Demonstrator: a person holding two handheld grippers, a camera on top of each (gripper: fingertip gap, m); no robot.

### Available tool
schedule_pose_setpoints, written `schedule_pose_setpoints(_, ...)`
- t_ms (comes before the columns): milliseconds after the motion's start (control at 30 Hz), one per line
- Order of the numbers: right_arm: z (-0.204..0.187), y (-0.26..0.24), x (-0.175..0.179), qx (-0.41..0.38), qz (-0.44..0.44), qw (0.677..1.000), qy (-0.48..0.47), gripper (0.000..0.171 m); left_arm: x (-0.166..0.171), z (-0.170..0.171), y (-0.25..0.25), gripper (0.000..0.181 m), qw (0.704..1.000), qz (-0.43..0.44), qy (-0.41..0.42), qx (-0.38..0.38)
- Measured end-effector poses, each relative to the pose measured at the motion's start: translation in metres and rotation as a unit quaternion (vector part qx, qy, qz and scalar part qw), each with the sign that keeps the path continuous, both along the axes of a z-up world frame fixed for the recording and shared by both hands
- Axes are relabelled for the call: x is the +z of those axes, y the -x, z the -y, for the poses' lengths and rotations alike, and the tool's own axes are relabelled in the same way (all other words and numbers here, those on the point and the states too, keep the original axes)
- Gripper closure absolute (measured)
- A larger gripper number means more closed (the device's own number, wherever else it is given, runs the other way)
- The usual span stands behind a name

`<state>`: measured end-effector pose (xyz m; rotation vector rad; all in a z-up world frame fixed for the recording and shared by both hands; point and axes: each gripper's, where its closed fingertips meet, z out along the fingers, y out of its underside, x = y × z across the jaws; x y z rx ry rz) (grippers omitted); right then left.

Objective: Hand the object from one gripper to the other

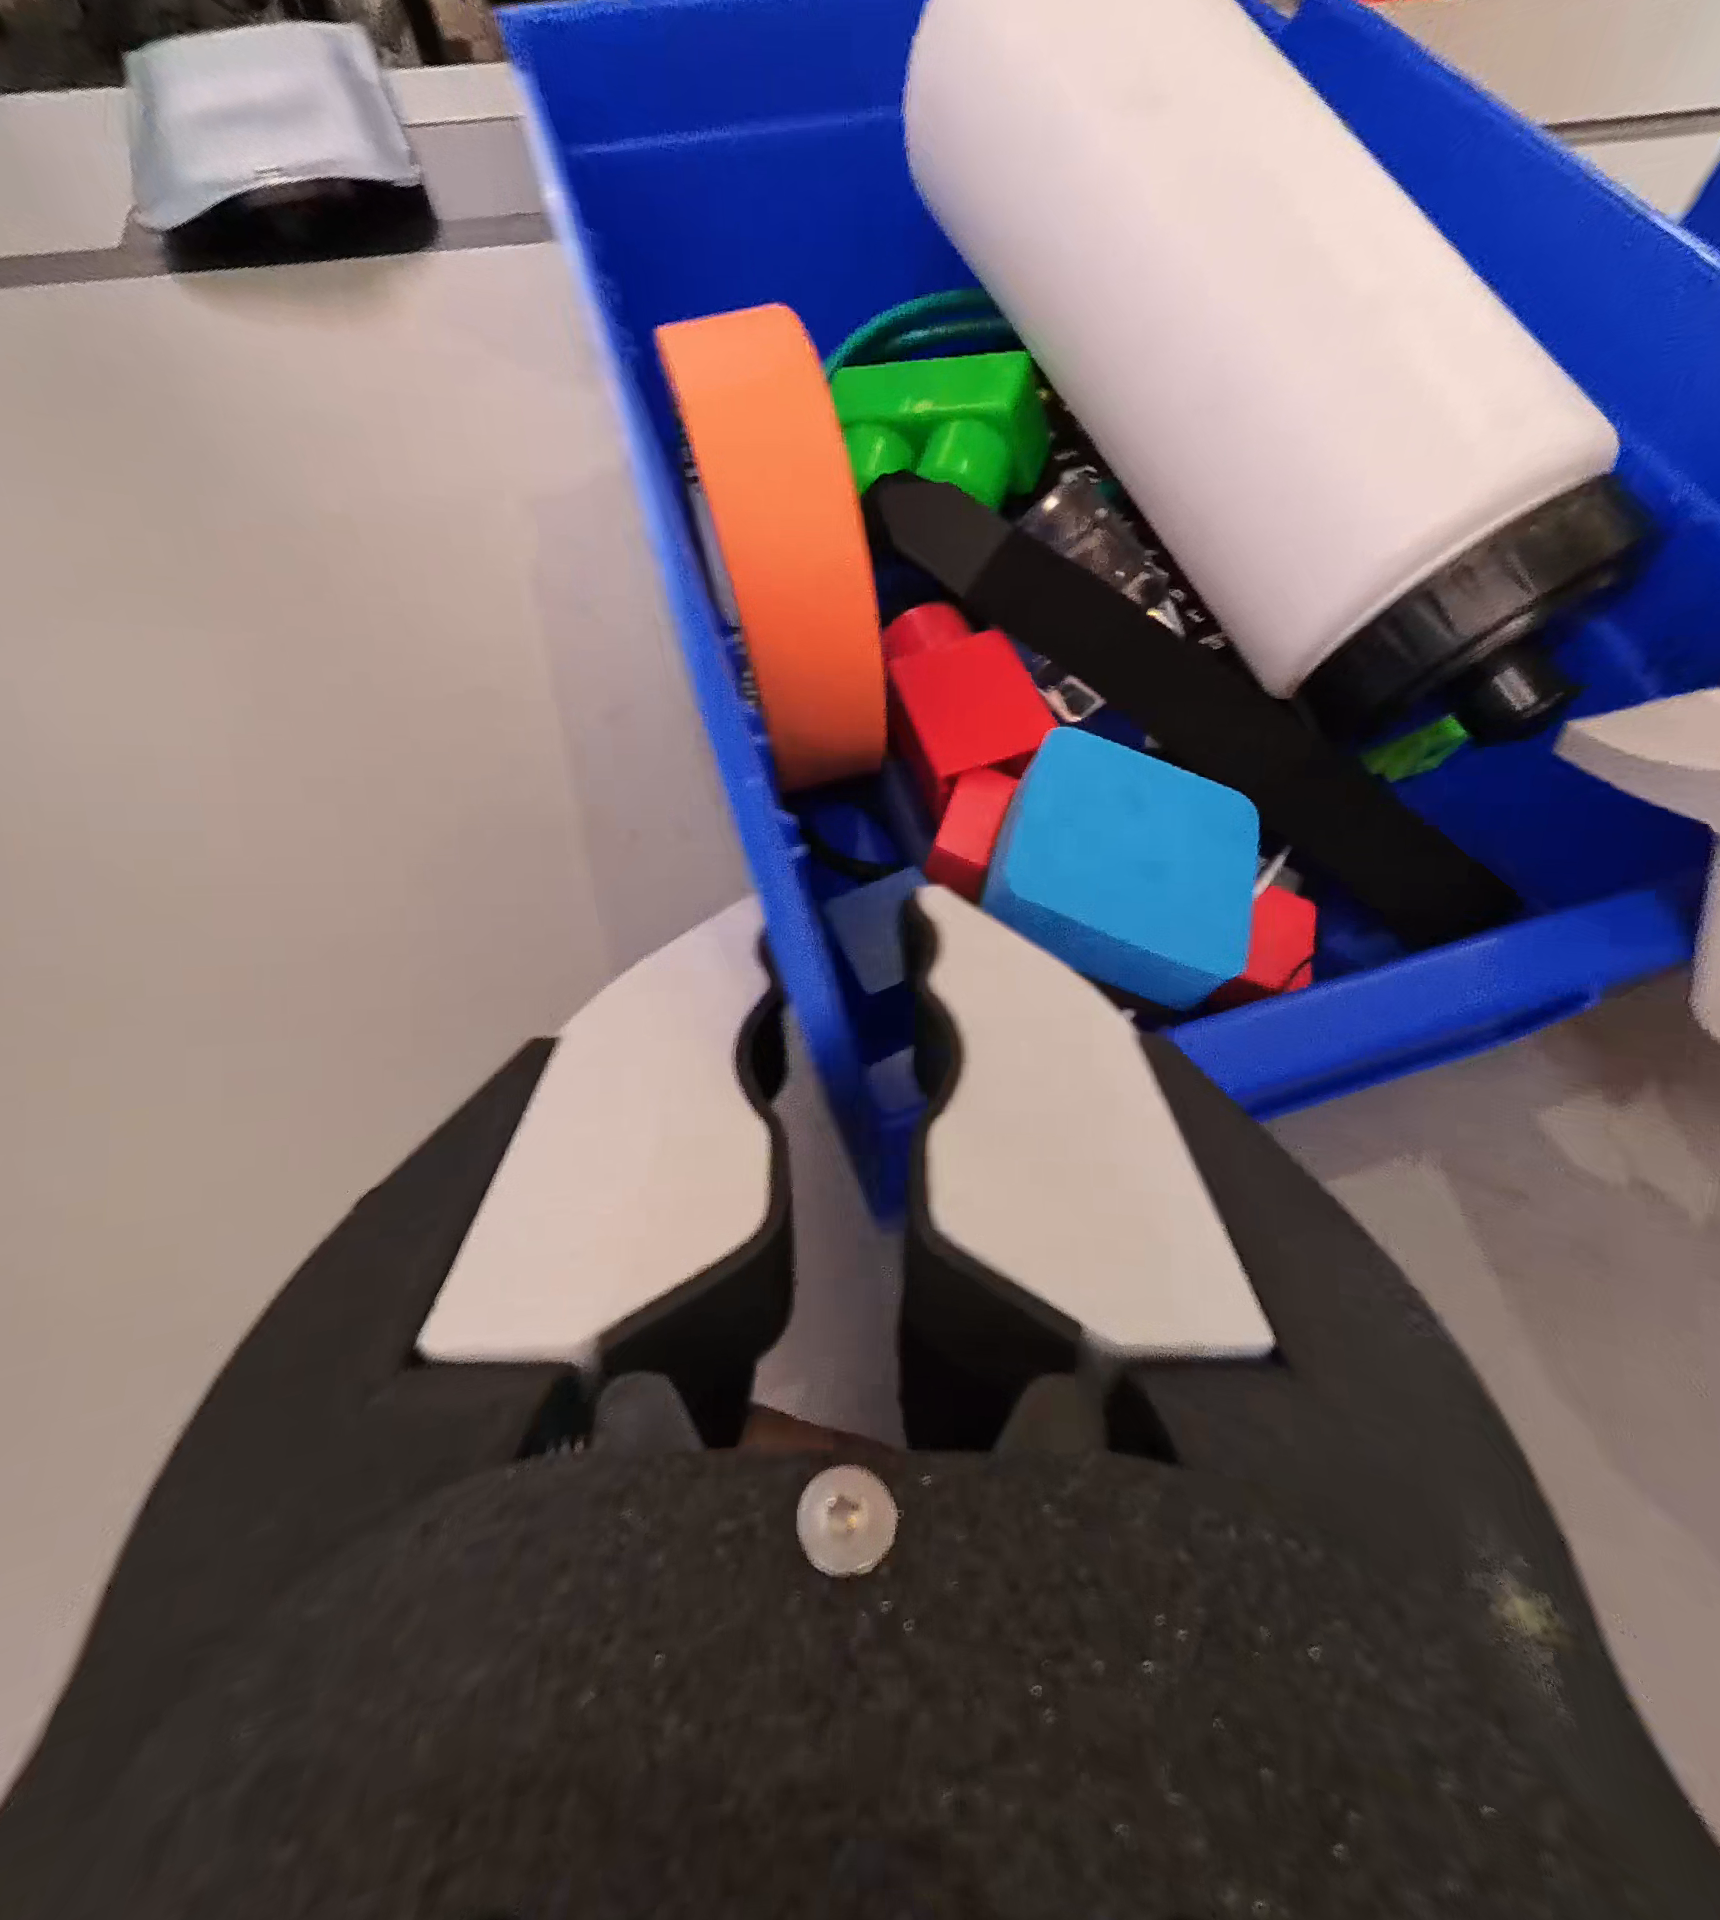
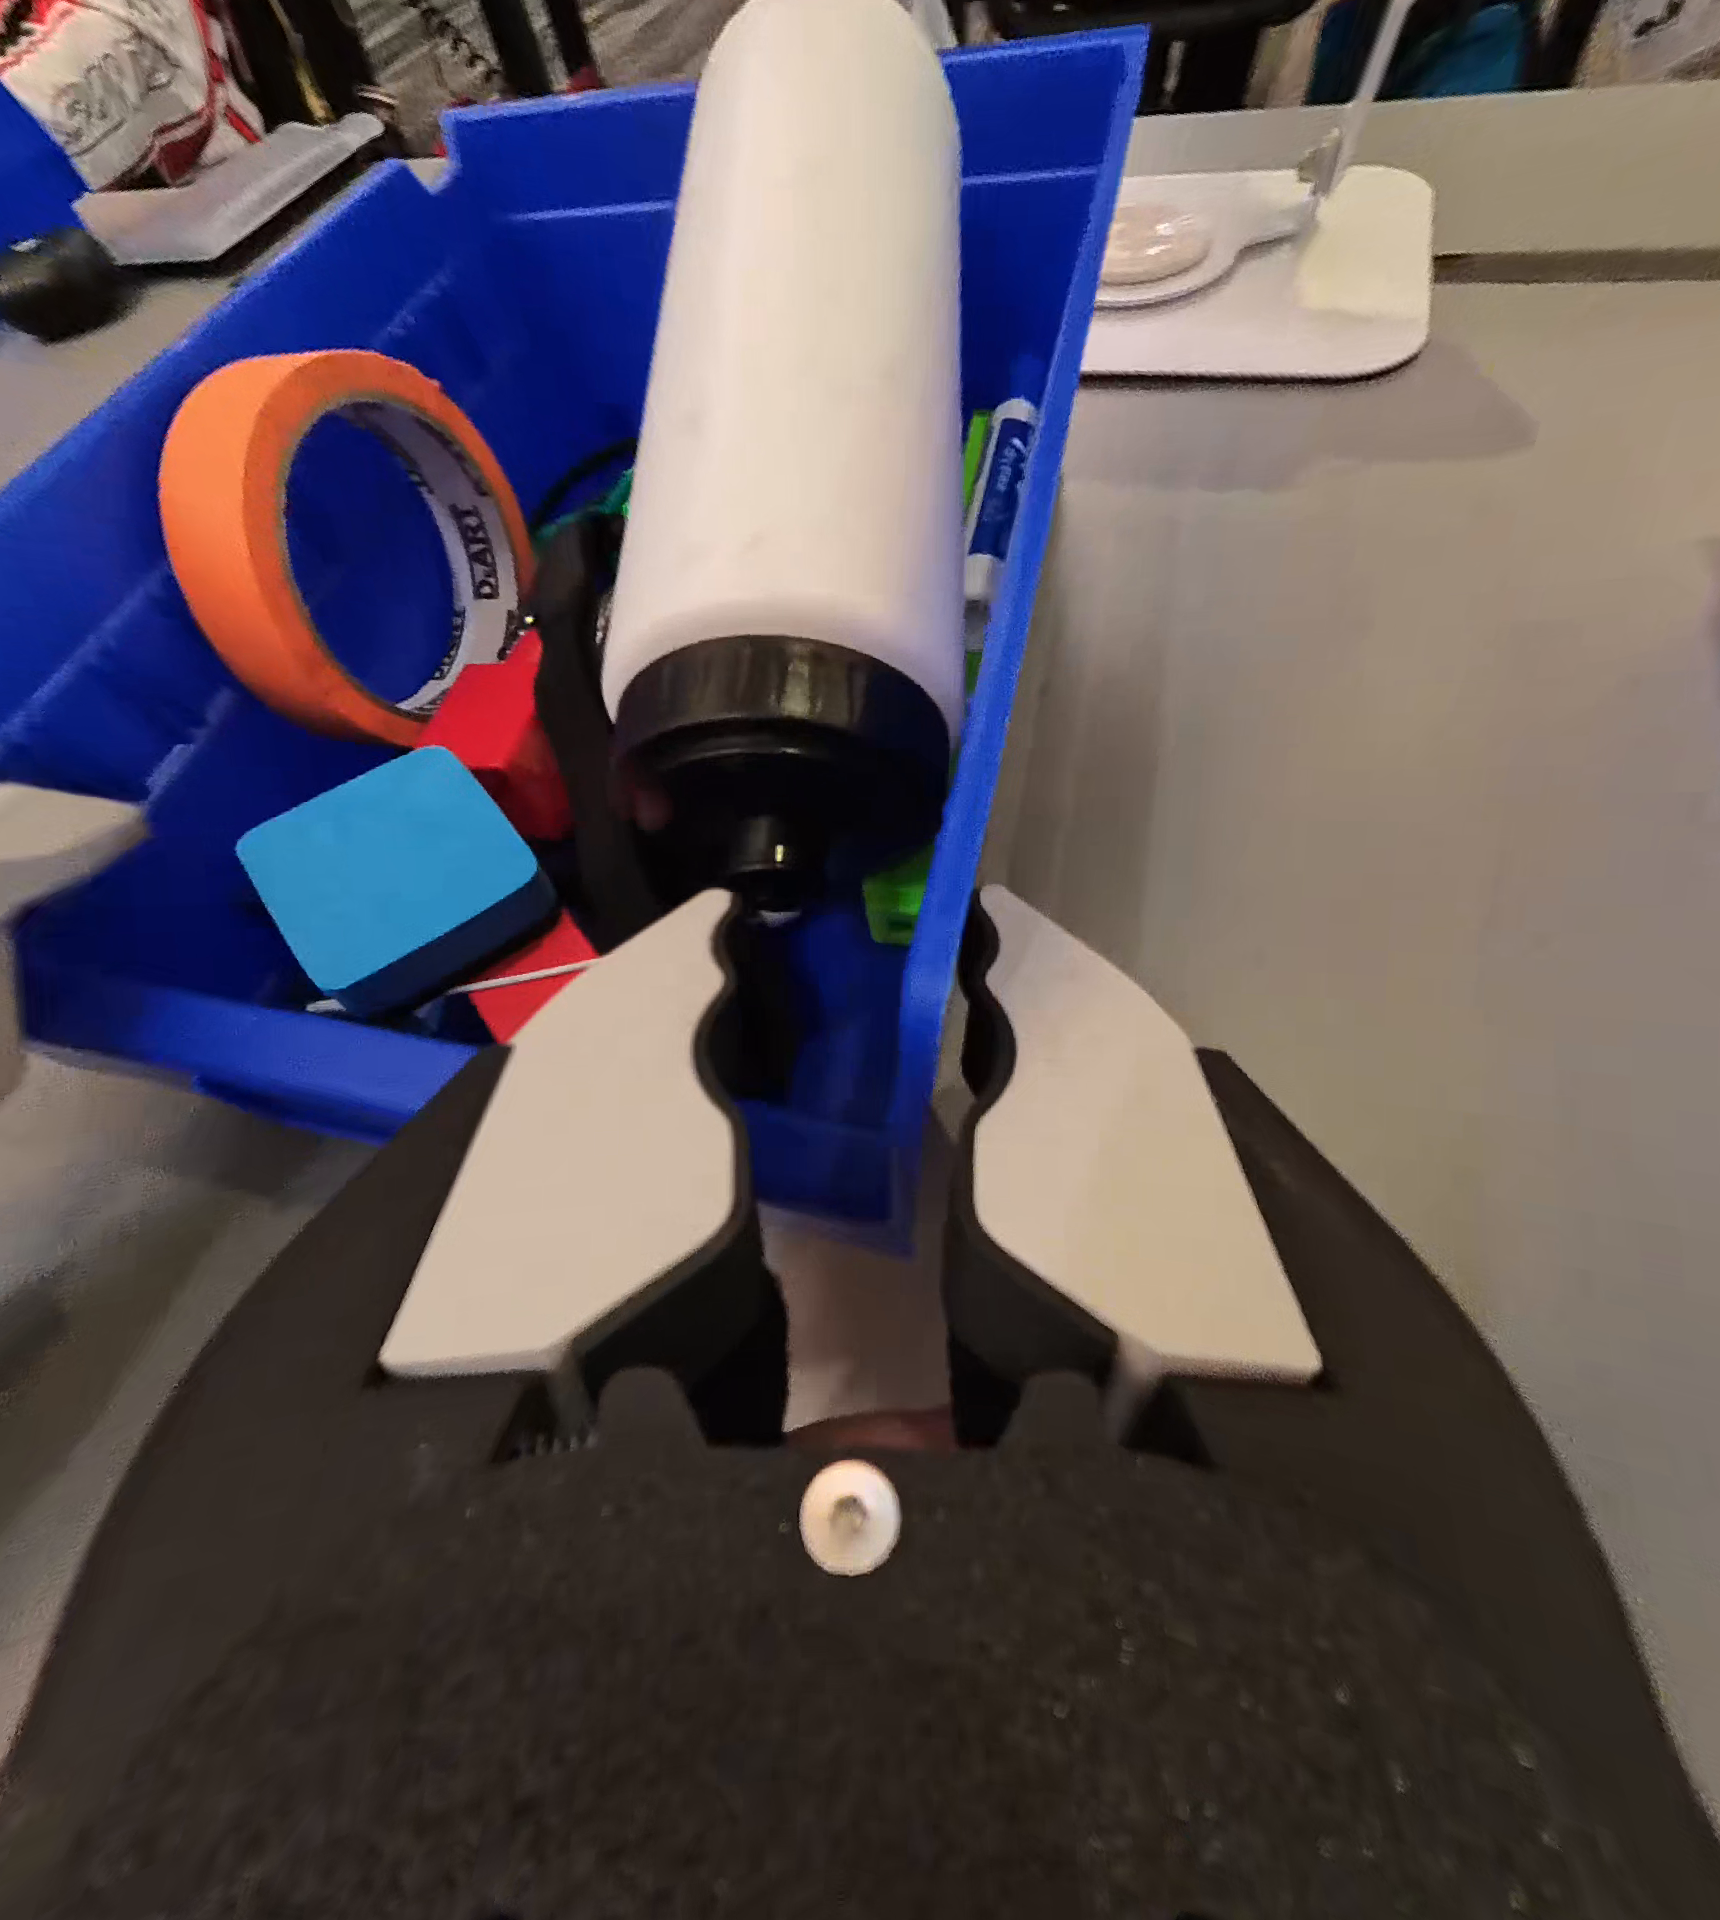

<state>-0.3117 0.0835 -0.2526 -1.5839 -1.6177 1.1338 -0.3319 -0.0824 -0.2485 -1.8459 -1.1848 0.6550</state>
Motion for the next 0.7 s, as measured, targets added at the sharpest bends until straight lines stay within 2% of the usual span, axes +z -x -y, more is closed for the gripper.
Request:
schedule_pose_setpoints(33, -0.003, -0.001, 0.002, -0.015, 0.002, 1.000, -0.011, 0.144, 0.003, 0.006, 0.003, 0.174, 1.000, -0.003, -0.004, 0.009)
schedule_pose_setpoints(67, -0.010, -0.003, 0.006, -0.044, -0.001, 0.999, -0.024, 0.165, 0.002, 0.010, 0.006, 0.176, 1.000, -0.004, 0.000, 0.013)
schedule_pose_setpoints(167, -0.005, -0.007, 0.008, -0.081, -0.001, 0.994, -0.069, 0.168, 0.004, 0.016, 0.009, 0.178, 0.999, -0.014, 0.025, 0.021)
schedule_pose_setpoints(300, 0.024, -0.007, 0.008, -0.105, -0.004, 0.994, -0.036, 0.168, 0.015, 0.043, 0.014, 0.178, 0.998, -0.037, 0.052, 0.028)
schedule_pose_setpoints(567, 0.149, 0.024, 0.020, -0.044, -0.026, 0.996, -0.071, 0.166, 0.033, 0.170, 0.042, 0.179, 0.994, -0.060, 0.049, 0.074)
schedule_pose_setpoints(700, 0.199, 0.044, 0.018, -0.022, -0.015, 0.997, -0.075, 0.165, 0.032, 0.221, 0.059, 0.179, 0.993, -0.058, 0.052, 0.085)
